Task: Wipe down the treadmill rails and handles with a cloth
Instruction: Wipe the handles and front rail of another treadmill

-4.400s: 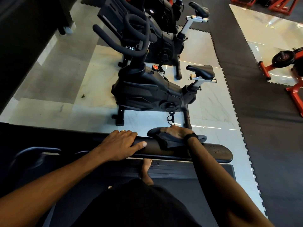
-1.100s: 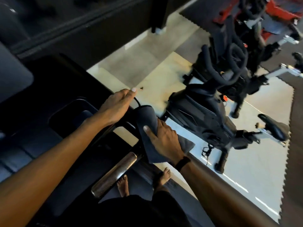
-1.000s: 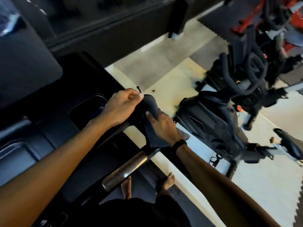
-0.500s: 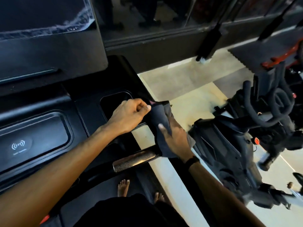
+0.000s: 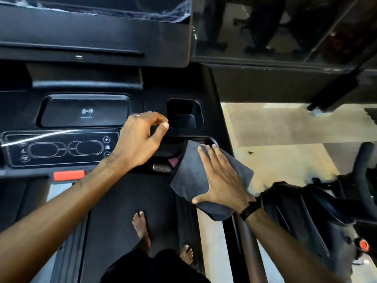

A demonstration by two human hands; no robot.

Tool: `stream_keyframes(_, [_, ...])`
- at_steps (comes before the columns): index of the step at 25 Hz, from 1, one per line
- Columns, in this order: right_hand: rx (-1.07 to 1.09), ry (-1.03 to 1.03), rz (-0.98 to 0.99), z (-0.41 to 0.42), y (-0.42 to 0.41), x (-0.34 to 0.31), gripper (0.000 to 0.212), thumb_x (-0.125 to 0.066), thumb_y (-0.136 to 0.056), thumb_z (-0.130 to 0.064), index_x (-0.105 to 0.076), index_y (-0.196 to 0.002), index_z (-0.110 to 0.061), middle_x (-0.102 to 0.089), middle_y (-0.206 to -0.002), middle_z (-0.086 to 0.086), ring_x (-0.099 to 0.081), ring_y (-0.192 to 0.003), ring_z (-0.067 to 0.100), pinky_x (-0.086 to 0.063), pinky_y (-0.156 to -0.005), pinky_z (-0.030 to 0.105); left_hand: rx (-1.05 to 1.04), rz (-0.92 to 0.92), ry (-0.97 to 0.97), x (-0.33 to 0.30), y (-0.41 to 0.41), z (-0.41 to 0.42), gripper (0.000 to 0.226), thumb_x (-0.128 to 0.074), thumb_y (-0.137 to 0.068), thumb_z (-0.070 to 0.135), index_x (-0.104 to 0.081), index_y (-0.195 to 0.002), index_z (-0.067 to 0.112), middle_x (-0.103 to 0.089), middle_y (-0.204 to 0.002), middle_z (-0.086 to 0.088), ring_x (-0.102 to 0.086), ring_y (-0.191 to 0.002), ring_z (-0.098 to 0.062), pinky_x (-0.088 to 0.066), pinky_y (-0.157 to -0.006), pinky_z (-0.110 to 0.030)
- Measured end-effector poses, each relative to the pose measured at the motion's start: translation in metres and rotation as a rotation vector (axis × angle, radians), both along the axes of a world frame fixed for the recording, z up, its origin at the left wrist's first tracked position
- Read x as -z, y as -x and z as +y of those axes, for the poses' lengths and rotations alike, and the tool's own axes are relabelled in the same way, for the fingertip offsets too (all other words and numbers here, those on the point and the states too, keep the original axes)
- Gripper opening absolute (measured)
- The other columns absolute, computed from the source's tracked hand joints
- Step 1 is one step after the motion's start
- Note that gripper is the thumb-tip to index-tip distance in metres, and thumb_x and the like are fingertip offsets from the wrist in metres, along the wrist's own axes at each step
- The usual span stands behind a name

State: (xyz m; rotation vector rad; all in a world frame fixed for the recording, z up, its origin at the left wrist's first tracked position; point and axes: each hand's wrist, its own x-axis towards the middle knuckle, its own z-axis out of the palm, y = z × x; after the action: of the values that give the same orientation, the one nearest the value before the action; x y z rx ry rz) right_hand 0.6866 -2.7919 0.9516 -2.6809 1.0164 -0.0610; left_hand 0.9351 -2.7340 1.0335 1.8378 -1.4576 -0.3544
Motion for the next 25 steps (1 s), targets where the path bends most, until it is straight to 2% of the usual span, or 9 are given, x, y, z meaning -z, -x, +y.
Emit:
stream_keyframes(3, [-0.021, 0.102, 0.035, -0.008, -0.017, 0.006, 0.085, -0.075, -0.074, -0.057, -0.047, -0.143, -0.015, -0.055, -0.139, 0.008, -0.052, -0.128, 0.029, -0.042, -0.106, 0.043, -0.091, -0.200, 0.010, -0.004, -0.032, 0.029, 0.031, -0.049, -0.093, 0.033, -0.070, -0.097, 0.012, -0.073, -0.096, -0.003, -0.066, -0.092, -0.028, -0.043, -0.101, -0.048])
stream_keyframes(5, [-0.057, 0.115, 0.068, -0.007, -0.032, 0.007, 0.066, -0.070, -0.077, -0.054, -0.054, -0.131, -0.020, -0.064, -0.121, -0.001, -0.061, -0.110, 0.019, -0.048, -0.094, 0.035, -0.164, -0.274, -0.034, -0.006, -0.048, 0.045, 0.034, -0.046, -0.093, 0.034, -0.070, -0.095, 0.011, -0.074, -0.095, -0.007, -0.066, -0.094, -0.031, -0.041, -0.099, -0.045])
stream_keyframes(10, [-0.064, 0.090, 0.106, 0.000, -0.059, -0.002, 0.055, -0.067, -0.084, -0.049, -0.050, -0.130, -0.025, -0.061, -0.119, -0.002, -0.061, -0.105, 0.025, -0.051, -0.086, 0.042, -0.193, -0.367, -0.084, -0.008, -0.065, 0.066, 0.042, -0.038, -0.096, 0.037, -0.071, -0.093, 0.011, -0.073, -0.091, -0.010, -0.064, -0.089, -0.035, -0.035, -0.079, -0.036])
stream_keyframes(13, [-0.065, 0.109, 0.045, 0.009, -0.082, -0.002, 0.055, -0.061, -0.082, -0.057, -0.051, -0.127, -0.027, -0.065, -0.113, -0.005, -0.065, -0.098, 0.019, -0.054, -0.082, 0.037, -0.190, -0.364, -0.050, -0.011, -0.077, 0.071, 0.039, -0.041, -0.096, 0.035, -0.072, -0.091, 0.011, -0.073, -0.086, -0.010, -0.064, -0.084, -0.034, -0.028, -0.072, -0.033])
stream_keyframes(16, [-0.101, 0.226, -0.033, 0.020, -0.102, 0.004, 0.051, -0.060, -0.078, -0.057, -0.055, -0.117, -0.024, -0.068, -0.098, -0.006, -0.068, -0.083, 0.017, -0.055, -0.071, 0.033, -0.151, -0.367, -0.065, -0.013, -0.086, 0.078, 0.039, -0.041, -0.096, 0.036, -0.067, -0.081, 0.013, -0.072, -0.080, -0.009, -0.064, -0.082, -0.034, -0.030, -0.075, -0.036])
stream_keyframes(18, [-0.082, 0.292, -0.100, 0.033, -0.126, 0.003, 0.048, -0.063, -0.075, -0.051, -0.057, -0.111, -0.020, -0.068, -0.093, -0.004, -0.067, -0.080, 0.020, -0.053, -0.069, 0.035, -0.147, -0.376, -0.140, -0.010, -0.092, 0.082, 0.045, -0.033, -0.097, 0.045, -0.056, -0.073, 0.016, -0.068, -0.076, -0.009, -0.062, -0.081, -0.035, -0.028, -0.069, -0.037])
stream_keyframes(20, [-0.015, 0.323, -0.093, 0.048, -0.152, 0.005, 0.052, -0.069, -0.072, -0.047, -0.059, -0.113, -0.016, -0.067, -0.095, 0.001, -0.065, -0.082, 0.024, -0.054, -0.072, 0.040, -0.124, -0.443, -0.180, -0.006, -0.092, 0.084, 0.053, -0.025, -0.097, 0.052, -0.057, -0.077, 0.016, -0.069, -0.082, -0.007, -0.063, -0.085, -0.033, -0.032, -0.068, -0.037])
stream_keyframes(23, [0.023, 0.380, -0.048, 0.062, -0.174, -0.001, 0.055, -0.072, -0.069, -0.049, -0.059, -0.109, -0.014, -0.067, -0.092, 0.003, -0.066, -0.078, 0.025, -0.053, -0.069, 0.039, -0.101, -0.519, -0.201, -0.006, -0.086, 0.087, 0.062, -0.022, -0.097, 0.055, -0.066, -0.091, 0.011, -0.072, -0.093, -0.010, -0.066, -0.091, -0.033, -0.044, -0.080, -0.037])
stream_keyframes(25, [-0.083, 0.235, 0.061, 0.050, -0.175, -0.014, 0.051, -0.070, -0.070, -0.053, -0.057, -0.105, -0.019, -0.068, -0.090, 0.002, -0.066, -0.076, 0.025, -0.049, -0.064, 0.035, -0.120, -0.554, -0.232, -0.004, -0.081, 0.083, 0.066, -0.022, -0.098, 0.056, -0.068, -0.092, 0.009, -0.073, -0.092, -0.012, -0.067, -0.089, -0.034, -0.046, -0.081, -0.038])
